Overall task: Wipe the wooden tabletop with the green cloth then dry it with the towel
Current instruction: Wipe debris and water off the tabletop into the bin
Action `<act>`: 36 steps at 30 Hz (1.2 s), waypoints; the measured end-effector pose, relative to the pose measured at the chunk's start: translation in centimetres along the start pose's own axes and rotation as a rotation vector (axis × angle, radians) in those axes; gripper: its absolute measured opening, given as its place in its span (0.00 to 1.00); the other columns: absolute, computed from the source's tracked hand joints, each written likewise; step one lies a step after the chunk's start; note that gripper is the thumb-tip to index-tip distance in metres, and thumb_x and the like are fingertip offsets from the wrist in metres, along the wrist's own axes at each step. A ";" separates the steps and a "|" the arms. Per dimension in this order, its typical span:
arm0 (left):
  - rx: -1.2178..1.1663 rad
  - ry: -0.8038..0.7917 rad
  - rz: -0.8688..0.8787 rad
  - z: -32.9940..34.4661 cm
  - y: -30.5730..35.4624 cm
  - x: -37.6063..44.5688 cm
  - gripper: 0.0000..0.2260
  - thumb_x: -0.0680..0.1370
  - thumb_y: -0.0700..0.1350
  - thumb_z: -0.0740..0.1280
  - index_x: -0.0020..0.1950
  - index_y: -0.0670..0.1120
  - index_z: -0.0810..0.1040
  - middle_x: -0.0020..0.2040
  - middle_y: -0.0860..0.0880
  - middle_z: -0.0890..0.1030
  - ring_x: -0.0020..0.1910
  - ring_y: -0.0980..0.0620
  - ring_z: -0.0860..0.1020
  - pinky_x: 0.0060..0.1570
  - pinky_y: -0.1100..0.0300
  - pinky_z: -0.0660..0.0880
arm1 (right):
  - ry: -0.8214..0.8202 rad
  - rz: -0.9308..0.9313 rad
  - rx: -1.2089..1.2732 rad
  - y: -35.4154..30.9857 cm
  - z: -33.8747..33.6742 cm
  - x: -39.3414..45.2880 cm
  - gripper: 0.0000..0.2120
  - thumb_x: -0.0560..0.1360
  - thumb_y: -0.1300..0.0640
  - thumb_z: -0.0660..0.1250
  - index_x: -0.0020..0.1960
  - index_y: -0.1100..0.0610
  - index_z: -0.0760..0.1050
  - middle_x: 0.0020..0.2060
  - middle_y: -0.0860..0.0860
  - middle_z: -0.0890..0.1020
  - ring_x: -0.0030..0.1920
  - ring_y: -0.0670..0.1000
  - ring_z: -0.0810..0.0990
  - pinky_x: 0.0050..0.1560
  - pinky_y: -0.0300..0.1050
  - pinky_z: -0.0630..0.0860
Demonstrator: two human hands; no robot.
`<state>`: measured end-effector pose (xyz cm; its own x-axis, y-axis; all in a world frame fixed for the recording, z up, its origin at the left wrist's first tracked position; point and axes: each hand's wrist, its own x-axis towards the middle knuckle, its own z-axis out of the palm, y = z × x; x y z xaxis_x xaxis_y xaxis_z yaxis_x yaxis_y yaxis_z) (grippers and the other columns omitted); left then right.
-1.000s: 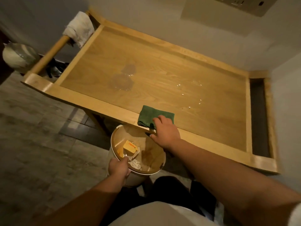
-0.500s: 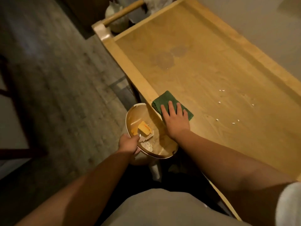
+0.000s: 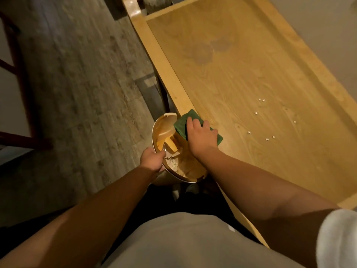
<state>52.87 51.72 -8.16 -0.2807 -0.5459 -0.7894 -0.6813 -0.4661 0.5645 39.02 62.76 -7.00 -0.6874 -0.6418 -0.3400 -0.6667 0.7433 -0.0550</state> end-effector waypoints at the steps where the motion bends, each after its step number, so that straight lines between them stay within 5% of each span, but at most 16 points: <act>1: 0.001 0.006 -0.003 0.1 -0.3 -0.4 0.10 0.75 0.38 0.69 0.55 0.38 0.78 0.51 0.34 0.83 0.46 0.37 0.85 0.37 0.46 0.84 | -0.005 -0.008 0.001 -0.1 -0.1 -0.2 0.36 0.75 0.58 0.66 0.77 0.57 0.51 0.67 0.56 0.69 0.64 0.62 0.68 0.49 0.62 0.73; 5: 0.022 0.002 -0.012 0.5 -1.2 -1.7 0.08 0.75 0.38 0.69 0.54 0.39 0.77 0.49 0.35 0.83 0.41 0.41 0.84 0.27 0.57 0.78 | -0.006 -0.115 0.059 0.9 -0.5 -0.7 0.27 0.78 0.61 0.61 0.75 0.56 0.58 0.64 0.57 0.71 0.62 0.61 0.71 0.47 0.57 0.75; 9: 0.034 -0.004 -0.004 1.1 -1.5 -2.2 0.09 0.77 0.39 0.69 0.56 0.37 0.77 0.48 0.33 0.83 0.39 0.41 0.83 0.28 0.58 0.78 | 0.009 -0.134 0.238 3.1 -1.3 -1.1 0.17 0.77 0.59 0.62 0.66 0.55 0.71 0.56 0.58 0.73 0.56 0.60 0.74 0.44 0.51 0.74; 15: 0.092 0.030 -0.001 2.3 -2.1 -3.0 0.09 0.78 0.40 0.69 0.55 0.37 0.78 0.48 0.34 0.83 0.37 0.41 0.82 0.25 0.59 0.76 | 0.101 0.214 0.830 8.1 -2.8 -4.0 0.19 0.75 0.65 0.61 0.63 0.53 0.78 0.57 0.55 0.82 0.57 0.55 0.78 0.52 0.41 0.71; 22: 0.155 0.058 -0.007 3.9 -2.3 -3.2 0.08 0.78 0.42 0.68 0.53 0.39 0.76 0.48 0.33 0.82 0.38 0.40 0.81 0.33 0.54 0.76 | 0.249 0.611 1.211 18.6 -5.5 -8.7 0.11 0.75 0.63 0.63 0.45 0.47 0.78 0.44 0.54 0.84 0.46 0.57 0.83 0.49 0.57 0.81; 26: 0.178 0.078 -0.001 4.3 -2.1 -3.3 0.07 0.79 0.42 0.68 0.53 0.39 0.76 0.47 0.32 0.83 0.38 0.40 0.81 0.39 0.48 0.78 | 0.367 0.726 1.141 25.2 -5.5 -10.4 0.11 0.77 0.62 0.61 0.50 0.47 0.77 0.48 0.56 0.84 0.45 0.55 0.83 0.45 0.54 0.80; 30: 0.195 0.087 -0.002 4.4 -2.0 -3.4 0.06 0.79 0.42 0.68 0.52 0.41 0.75 0.48 0.32 0.83 0.39 0.39 0.81 0.39 0.49 0.78 | 0.405 0.830 0.970 29.0 -3.5 -10.7 0.25 0.78 0.64 0.57 0.72 0.48 0.69 0.58 0.49 0.76 0.45 0.52 0.78 0.30 0.36 0.77; 31: 0.196 0.087 -0.005 4.4 -2.0 -3.4 0.06 0.79 0.42 0.67 0.53 0.41 0.75 0.48 0.33 0.83 0.39 0.39 0.81 0.39 0.48 0.78 | 0.369 0.846 0.947 29.2 -2.7 -10.8 0.27 0.78 0.64 0.56 0.75 0.47 0.65 0.60 0.49 0.75 0.47 0.53 0.78 0.32 0.38 0.79; 34: 0.205 0.090 -0.012 4.5 -1.9 -3.4 0.06 0.79 0.42 0.67 0.53 0.41 0.75 0.49 0.33 0.83 0.42 0.38 0.83 0.42 0.46 0.80 | 0.159 0.762 0.685 28.6 0.2 -11.0 0.30 0.78 0.65 0.57 0.78 0.49 0.59 0.72 0.58 0.70 0.66 0.62 0.73 0.64 0.57 0.75; 36: 0.210 0.091 -0.014 4.5 -1.9 -3.2 0.06 0.79 0.42 0.68 0.53 0.41 0.75 0.49 0.33 0.83 0.43 0.37 0.83 0.40 0.46 0.81 | 0.124 0.688 0.515 27.2 1.1 -10.4 0.30 0.78 0.63 0.59 0.78 0.52 0.58 0.75 0.60 0.66 0.72 0.61 0.67 0.68 0.56 0.69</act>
<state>51.98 57.49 -7.76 -0.2148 -0.6054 -0.7664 -0.8128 -0.3242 0.4839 28.29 89.86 -5.96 -0.9365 -0.0118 -0.3505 0.1015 0.9475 -0.3033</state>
